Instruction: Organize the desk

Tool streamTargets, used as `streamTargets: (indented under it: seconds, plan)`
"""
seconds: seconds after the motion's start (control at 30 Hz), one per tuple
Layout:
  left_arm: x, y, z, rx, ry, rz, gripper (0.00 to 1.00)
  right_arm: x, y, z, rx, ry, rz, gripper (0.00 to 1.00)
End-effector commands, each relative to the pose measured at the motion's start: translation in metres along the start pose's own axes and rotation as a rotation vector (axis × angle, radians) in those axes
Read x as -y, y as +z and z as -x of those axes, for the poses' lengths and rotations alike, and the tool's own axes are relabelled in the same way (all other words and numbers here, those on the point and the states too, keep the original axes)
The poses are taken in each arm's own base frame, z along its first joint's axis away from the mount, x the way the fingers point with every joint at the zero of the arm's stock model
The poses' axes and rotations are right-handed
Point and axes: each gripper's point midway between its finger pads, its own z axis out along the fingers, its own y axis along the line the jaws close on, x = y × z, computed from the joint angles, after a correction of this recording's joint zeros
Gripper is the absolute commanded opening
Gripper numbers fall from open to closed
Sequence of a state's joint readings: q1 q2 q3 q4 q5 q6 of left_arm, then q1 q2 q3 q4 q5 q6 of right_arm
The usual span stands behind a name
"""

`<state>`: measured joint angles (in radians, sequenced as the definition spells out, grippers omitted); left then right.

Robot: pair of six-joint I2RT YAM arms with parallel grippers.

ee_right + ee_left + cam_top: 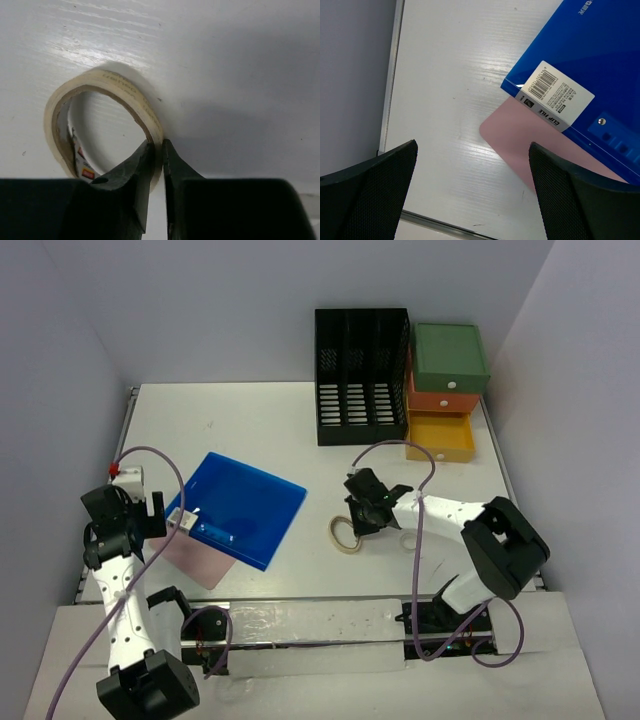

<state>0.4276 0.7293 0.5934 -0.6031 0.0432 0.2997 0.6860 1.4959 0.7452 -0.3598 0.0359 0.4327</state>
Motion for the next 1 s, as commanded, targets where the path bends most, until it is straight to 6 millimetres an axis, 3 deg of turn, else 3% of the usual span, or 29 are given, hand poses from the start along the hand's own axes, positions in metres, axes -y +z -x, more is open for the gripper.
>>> streamTargets:
  seconds: [0.0,0.03,0.2,0.37,0.47,0.5,0.53,0.63,0.67,0.7,0.97]
  plan:
    - [0.004,-0.008,0.012,0.052,0.018,-0.034,0.99,0.004,0.006,-0.003,-0.014,-0.005,-0.062,0.08]
    - [0.005,-0.009,0.011,0.055,0.024,-0.039,0.99,0.004,0.002,0.001,0.009,-0.007,-0.069,0.00]
    - [0.005,-0.010,0.012,0.065,0.026,-0.037,0.99,-0.007,-0.035,0.036,0.150,-0.019,-0.019,0.00]
    - [0.002,-0.013,0.014,0.080,0.022,-0.018,0.99,0.003,-0.113,0.124,0.383,0.072,0.029,0.00]
    - [0.000,-0.015,0.014,0.086,0.018,-0.005,0.99,0.068,-0.136,0.170,0.487,0.271,-0.029,0.00]
    - [0.000,-0.015,0.014,0.085,0.018,-0.002,0.99,0.071,-0.136,0.176,0.495,0.287,-0.034,0.00]
    - [0.000,-0.015,0.014,0.086,0.017,0.000,0.99,0.104,-0.135,0.188,0.517,0.361,-0.085,0.00]
    - [-0.001,-0.015,0.015,0.089,0.015,0.004,0.99,0.150,-0.122,0.207,0.489,0.524,-0.072,0.00]
    - [0.000,-0.015,0.015,0.089,0.017,0.000,0.99,0.178,-0.121,0.210,0.488,0.603,-0.080,0.00]
    - [0.000,-0.015,0.014,0.090,0.018,-0.002,0.99,0.193,-0.119,0.211,0.489,0.656,-0.082,0.00]
    - [0.001,-0.011,0.010,0.062,0.014,-0.006,0.99,0.263,-0.110,0.208,0.530,0.907,-0.103,0.00]
